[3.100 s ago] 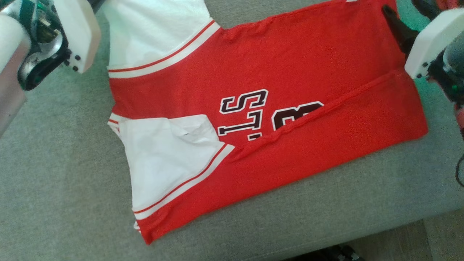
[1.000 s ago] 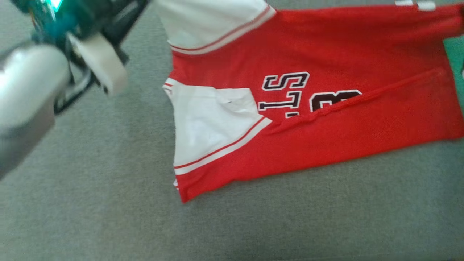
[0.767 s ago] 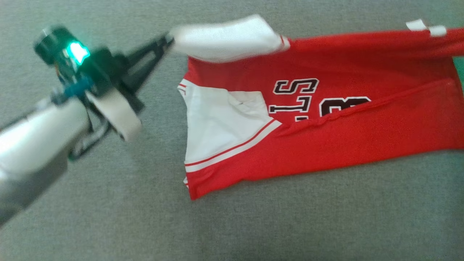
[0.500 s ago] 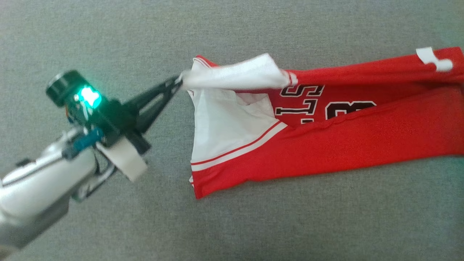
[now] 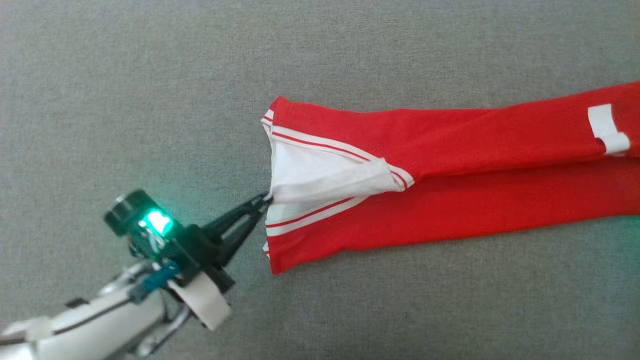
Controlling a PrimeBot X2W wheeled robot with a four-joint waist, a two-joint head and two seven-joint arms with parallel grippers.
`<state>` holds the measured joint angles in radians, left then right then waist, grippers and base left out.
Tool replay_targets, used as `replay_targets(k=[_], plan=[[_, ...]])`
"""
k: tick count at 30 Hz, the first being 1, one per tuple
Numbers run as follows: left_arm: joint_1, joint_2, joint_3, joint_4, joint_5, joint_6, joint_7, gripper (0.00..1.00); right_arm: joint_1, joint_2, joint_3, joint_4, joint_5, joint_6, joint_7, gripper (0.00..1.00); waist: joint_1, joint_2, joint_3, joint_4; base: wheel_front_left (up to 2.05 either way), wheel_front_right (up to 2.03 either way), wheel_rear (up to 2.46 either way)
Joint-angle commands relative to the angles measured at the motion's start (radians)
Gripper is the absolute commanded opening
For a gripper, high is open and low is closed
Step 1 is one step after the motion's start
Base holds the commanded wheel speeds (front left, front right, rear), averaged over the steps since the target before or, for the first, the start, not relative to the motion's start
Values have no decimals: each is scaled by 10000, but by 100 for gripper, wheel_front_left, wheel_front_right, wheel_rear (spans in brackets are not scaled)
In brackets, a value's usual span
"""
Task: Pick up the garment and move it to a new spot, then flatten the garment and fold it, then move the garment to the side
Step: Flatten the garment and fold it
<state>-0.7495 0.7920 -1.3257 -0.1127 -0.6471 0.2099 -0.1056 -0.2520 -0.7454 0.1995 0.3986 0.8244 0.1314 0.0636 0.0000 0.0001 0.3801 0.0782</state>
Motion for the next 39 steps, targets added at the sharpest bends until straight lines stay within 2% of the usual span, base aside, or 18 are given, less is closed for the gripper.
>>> replay_targets(k=[1, 2, 3, 4, 5, 10, 14, 18, 21, 23, 26, 30, 34, 35, 37, 38, 39], plan=[[84, -90, 455, 84, 102, 177, -61, 0, 435, -45, -443, -404, -504, -7, 115, 57, 0, -1, 12, 19, 0, 0, 0], [84, -90, 455, 84, 102, 177, -61, 0, 435, -45, -443, -404, -504, -7, 115, 57, 0, -1, 12, 19, 0, 0, 0], [176, -299, 455, 265, 103, 272, -144, 0, 522, 136, -635, -459, -768, -7, 153, 100, 0, -1, 6, 25, 0, 0, 0], [281, -531, 460, 459, 61, 374, -260, 42, 594, 347, -864, -494, -1060, -7, 151, 100, 0, -1, -9, 31, 0, 0, 0], [378, -770, 491, 654, 36, 512, -415, 100, 679, 580, -1114, -535, -1343, -7, 133, 100, 0, -1, -45, 42, 0, 0, 0], [1166, -1980, 1089, 1522, -216, 1806, -1248, 100, 1672, 2004, -2543, -1306, -2254, -7, -127, 100, 0, -1, -406, 186, 0, 0, 0], [1923, -2772, 1784, 1986, -112, 2776, -1526, 100, 2487, 3245, -3531, -2243, -2607, -7, -247, 100, 0, -1, -760, 375, 0, 0, 0], [2608, -3430, 2758, 1917, 874, 3585, -1556, 100, 2651, 3989, -4182, -2559, -2883, -7, -20, 100, 0, -1, -1095, 658, 0, 0, 0], [3333, -3842, 3630, 1548, 1661, 4021, -1558, 100, 2303, 4281, -4711, -2287, -3009, -7, 245, 100, 0, -1, -1269, 908, 0, 0, 0], [3807, -4072, 4101, 1301, 2128, 4135, -1559, 100, 1985, 4365, -5103, -1897, -3242, -7, 440, 100, 0, -1, -1327, 1084, 0, 0, 0], [4401, -4414, 4644, 956, 2750, 4072, -1560, 100, 1474, 4451, -5744, -1159, -3526, -7, 744, 100, 0, -1, -1344, 1357, 0, 0, 0], [4966, -4802, 5130, 806, 3328, 3687, -1561, 100, 1105, 4347, -6305, -88, -3865, -7, 1233, 100, 0, -1, -1325, 1665, 0, 0, 0], [5252, -5056, 5593, 858, 3775, 3274, -1561, 100, 945, 4345, -6395, 681, -3929, -7, 1998, 100, 0, -1, -1281, 1757, 0, 0, 0], [5297, -5104, 5701, 863, 3882, 3183, -1561, 100, 946, 4379, -6367, 750, -3903, -7, 2167, 80, 0, -1, -1273, 1760, 0, 0, 0], [5400, -5187, 5933, 869, 4048, 3025, -1561, 100, 967, 4515, -6192, 699, -3655, -7, 2495, 9, 0, -1, -1264, 1709, 0, 0, 0], [5458, -5222, 6059, 866, 4122, 2963, -1561, 100, 995, 4545, -6112, 597, -3541, -7, 2564, 0, 0, -1, -1263, 1656, 0, 0, 0], [5521, -5252, 6178, 869, 4193, 2905, -1561, 100, 1028, 4530, -6064, 473, -3474, -7, 2541, 0, 0, -1, -1266, 1591, 0, 0, 0]])
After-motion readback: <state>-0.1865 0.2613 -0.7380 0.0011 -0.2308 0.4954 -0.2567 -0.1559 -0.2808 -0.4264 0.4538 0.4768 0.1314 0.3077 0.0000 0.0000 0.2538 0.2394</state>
